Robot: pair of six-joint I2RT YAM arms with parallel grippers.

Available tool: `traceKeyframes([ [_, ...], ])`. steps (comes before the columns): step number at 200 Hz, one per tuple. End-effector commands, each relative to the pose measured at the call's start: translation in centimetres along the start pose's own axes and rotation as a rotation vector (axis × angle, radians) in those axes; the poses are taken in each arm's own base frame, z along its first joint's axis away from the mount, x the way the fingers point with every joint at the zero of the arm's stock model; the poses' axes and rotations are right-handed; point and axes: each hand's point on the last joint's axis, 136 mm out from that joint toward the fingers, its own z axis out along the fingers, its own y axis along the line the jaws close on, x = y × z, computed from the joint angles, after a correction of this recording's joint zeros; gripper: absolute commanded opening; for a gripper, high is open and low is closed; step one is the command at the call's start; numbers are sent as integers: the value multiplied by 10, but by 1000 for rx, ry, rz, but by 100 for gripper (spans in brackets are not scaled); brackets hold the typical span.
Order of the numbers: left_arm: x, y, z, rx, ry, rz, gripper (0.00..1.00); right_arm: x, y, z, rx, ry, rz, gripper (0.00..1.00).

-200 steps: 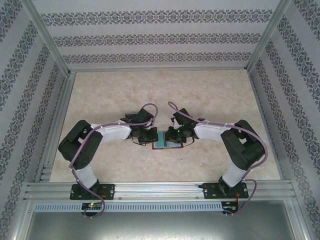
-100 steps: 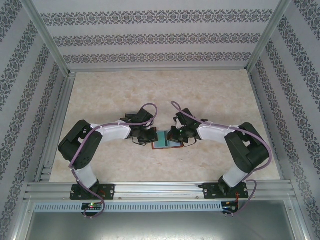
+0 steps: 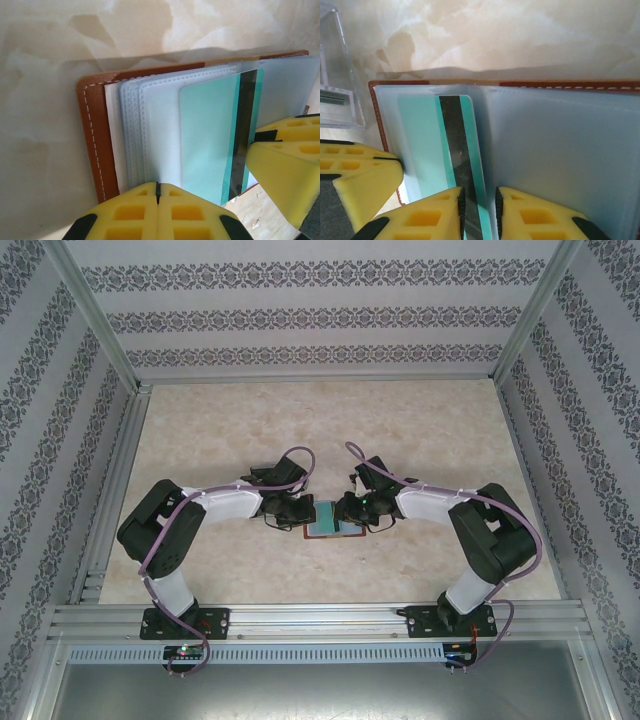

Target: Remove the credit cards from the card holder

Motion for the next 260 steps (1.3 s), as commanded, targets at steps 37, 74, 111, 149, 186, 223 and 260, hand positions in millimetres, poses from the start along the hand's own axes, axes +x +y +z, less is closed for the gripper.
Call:
traceKeyframes([
  [37, 13, 27, 10, -97, 65, -22, 0, -1, 7, 9, -37, 26, -14, 24],
  [74, 13, 28, 9, -103, 64, -20, 0, -2, 3, 7, -32, 18, -2, 6],
  [111, 15, 30, 7, -114, 65, -16, 0, -2, -7, -4, -31, -6, 8, 0],
  [149, 14, 30, 6, -115, 62, -9, 0, -4, -21, -25, -25, -46, 15, 0],
  [186, 12, 25, 3, -98, 54, -3, 0, -6, -23, -51, -39, -96, -10, 0],
  [223, 2, 4, -10, -44, 16, 16, 0, -11, -13, -80, -40, -160, -76, 0],
  [260, -19, -25, -50, 5, -102, 43, 23, -19, 7, -109, -22, -218, -195, 0],
])
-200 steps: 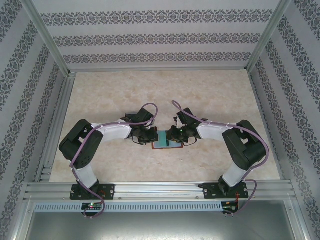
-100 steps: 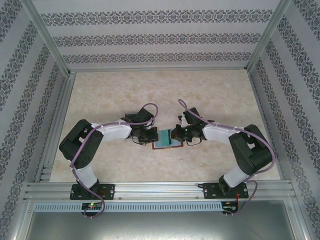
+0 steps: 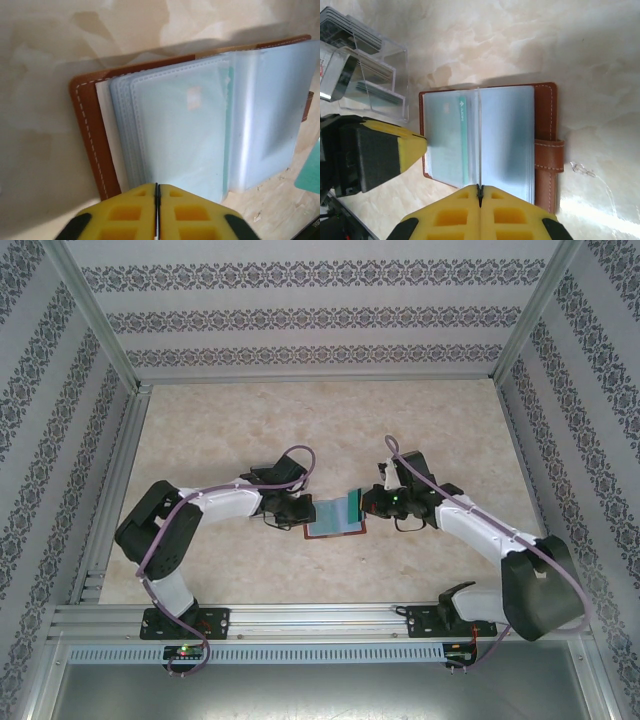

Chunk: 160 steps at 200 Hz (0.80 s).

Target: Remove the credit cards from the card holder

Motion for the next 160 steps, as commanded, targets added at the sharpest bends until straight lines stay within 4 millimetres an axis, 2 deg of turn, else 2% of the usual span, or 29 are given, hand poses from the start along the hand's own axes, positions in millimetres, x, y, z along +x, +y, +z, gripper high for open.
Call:
traceKeyframes([
  [1, -20, -21, -41, 19, -106, 23, 24, -12, 10, -19, 36, -35, -108, 0],
  [16, -28, -23, -65, 6, -179, 18, 52, -18, 19, -26, 51, -47, -170, 0],
  [33, -35, -17, -95, -26, -268, 0, 68, -24, 33, -30, 53, -55, -256, 0],
  [46, -36, -5, -120, -74, -343, -29, 81, -30, 45, -31, 64, -60, -325, 0],
  [58, -34, 13, -145, -138, -415, -73, 100, -36, 59, -28, 63, -53, -393, 0],
  [75, -27, 38, -183, -194, -524, -149, 100, -43, 77, -20, 81, -29, -497, 0],
  [110, -1, 85, -240, -291, -702, -273, 100, -52, 121, 7, 65, 30, -688, 0],
  [130, 16, 104, -258, -322, -753, -320, 99, -53, 149, 25, 51, 52, -804, 0],
  [160, 36, 122, -268, -338, -776, -363, 100, -43, 180, 52, 40, 107, -977, 0],
])
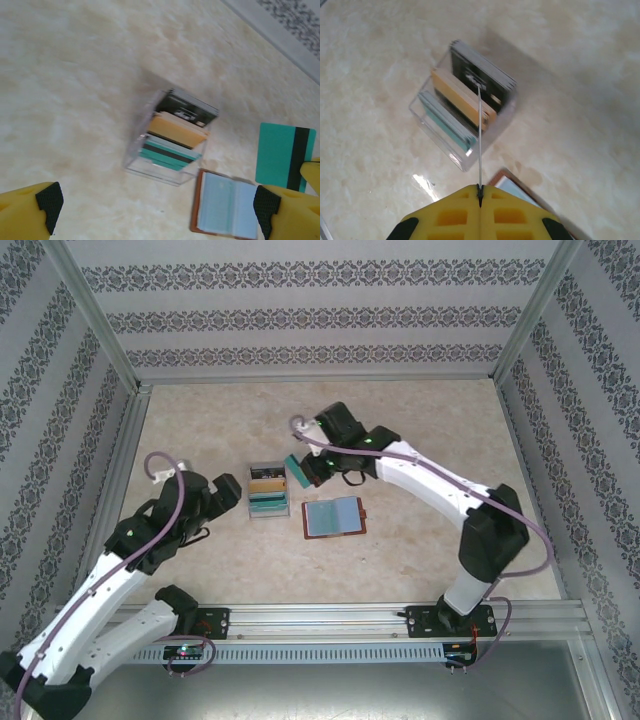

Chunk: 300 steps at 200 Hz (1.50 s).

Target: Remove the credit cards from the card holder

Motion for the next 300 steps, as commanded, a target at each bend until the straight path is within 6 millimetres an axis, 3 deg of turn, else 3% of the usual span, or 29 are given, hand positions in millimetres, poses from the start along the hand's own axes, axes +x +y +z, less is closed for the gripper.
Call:
traceKeyframes([
  [1, 7, 46, -8, -155, -15, -30, 100, -4, 19, 13, 5, 57, -181, 0],
  [59, 10, 70, -25, -166, -59, -82, 100, 12, 49, 60, 83, 195, -499, 0],
  [116, 20, 76, -25, -164, -31, -98, 100, 15, 53, 77, 136, 239, -657, 0],
  [212, 23, 78, -25, -136, -41, -125, 100, 22, 62, 101, 136, 273, -763, 0],
  [300, 24, 77, -23, -134, -37, -122, 100, 36, 53, 123, 174, 324, -804, 3],
])
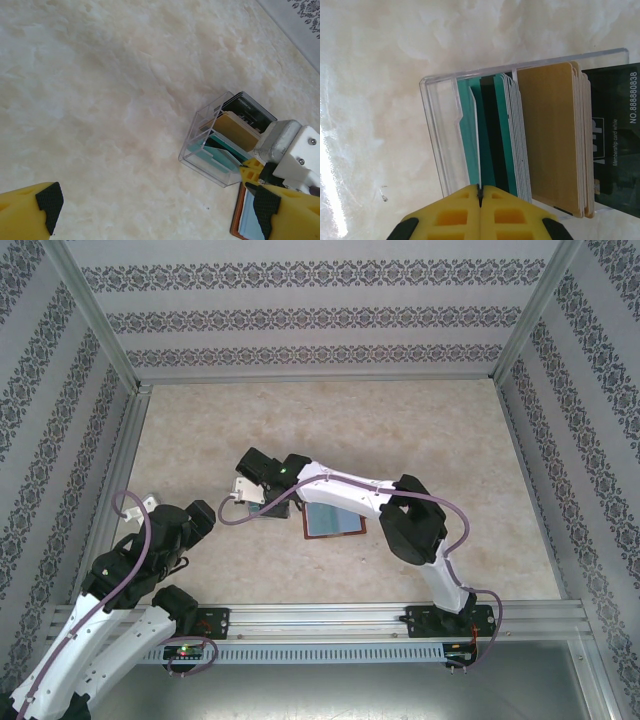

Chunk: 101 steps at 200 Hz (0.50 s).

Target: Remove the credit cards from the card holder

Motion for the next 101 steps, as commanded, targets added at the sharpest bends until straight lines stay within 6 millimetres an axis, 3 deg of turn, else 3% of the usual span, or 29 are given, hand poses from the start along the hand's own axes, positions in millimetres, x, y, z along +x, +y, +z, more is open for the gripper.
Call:
traceKeyframes([
  [1, 3, 9, 0, -29, 7, -10, 100, -4, 1, 7, 25, 12, -29, 3],
  [11, 2, 9, 0, -29, 6, -10, 100, -3, 0, 9, 31, 18, -28, 5],
  [27, 3, 9, 0, -29, 7, -9, 99, -1, -3, 12, 43, 25, -23, 22],
  [101, 5, 6, 2, -17, 17, 1, 100, 4, -16, 14, 98, 38, 27, 25],
])
